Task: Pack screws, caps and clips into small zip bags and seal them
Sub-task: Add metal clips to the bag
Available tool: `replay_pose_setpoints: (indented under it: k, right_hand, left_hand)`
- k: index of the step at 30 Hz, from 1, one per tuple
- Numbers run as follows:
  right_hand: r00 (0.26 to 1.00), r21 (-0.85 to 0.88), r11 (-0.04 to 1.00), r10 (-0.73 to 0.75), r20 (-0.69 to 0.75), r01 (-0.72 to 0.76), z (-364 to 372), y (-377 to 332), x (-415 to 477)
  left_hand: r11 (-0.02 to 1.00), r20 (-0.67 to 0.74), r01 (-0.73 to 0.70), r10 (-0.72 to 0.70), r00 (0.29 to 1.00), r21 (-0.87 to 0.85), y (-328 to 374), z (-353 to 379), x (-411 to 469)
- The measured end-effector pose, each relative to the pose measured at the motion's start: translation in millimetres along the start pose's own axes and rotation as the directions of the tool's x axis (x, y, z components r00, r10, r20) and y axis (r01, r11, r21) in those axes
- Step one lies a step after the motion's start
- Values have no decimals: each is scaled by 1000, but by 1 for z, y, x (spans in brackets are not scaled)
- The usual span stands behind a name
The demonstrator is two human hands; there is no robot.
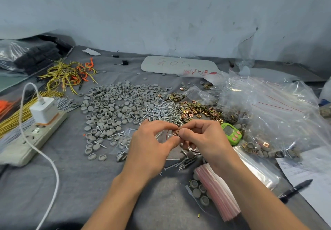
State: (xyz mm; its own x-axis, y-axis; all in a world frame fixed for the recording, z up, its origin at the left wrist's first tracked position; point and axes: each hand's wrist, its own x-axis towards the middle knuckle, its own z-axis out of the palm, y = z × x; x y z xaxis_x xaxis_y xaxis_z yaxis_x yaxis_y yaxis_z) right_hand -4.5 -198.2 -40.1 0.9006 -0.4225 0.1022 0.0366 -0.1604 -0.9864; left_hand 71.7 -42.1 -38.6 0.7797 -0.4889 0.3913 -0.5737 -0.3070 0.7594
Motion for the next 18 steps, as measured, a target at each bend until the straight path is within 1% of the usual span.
replay_pose_setpoints:
  k: [3,6,10,13,18]
  right_hand:
    - [998,-15,998,-60,-18,59,1,0,0]
    - [995,-26,995,-99,-10,98,5,-1,0]
    - [993,-21,993,-115,-33,115,9,-2,1]
    - [991,-27,992,-125,-57,124,11,-2,2]
    - [982,-115,982,-159,-97,148,11,-4,0]
  left_hand:
    - [999,0,24,-24,1000,-25,-3,1,1]
    - [999,-21,18,-19,1000,-46,-4,3,1]
    - [995,-44,21,-26,999,-92,-3,6,2]
    - [995,-40,10,-14,999,-95,-4,6,4]
    - [997,-55,9,-13,998,-80,-2,6,3]
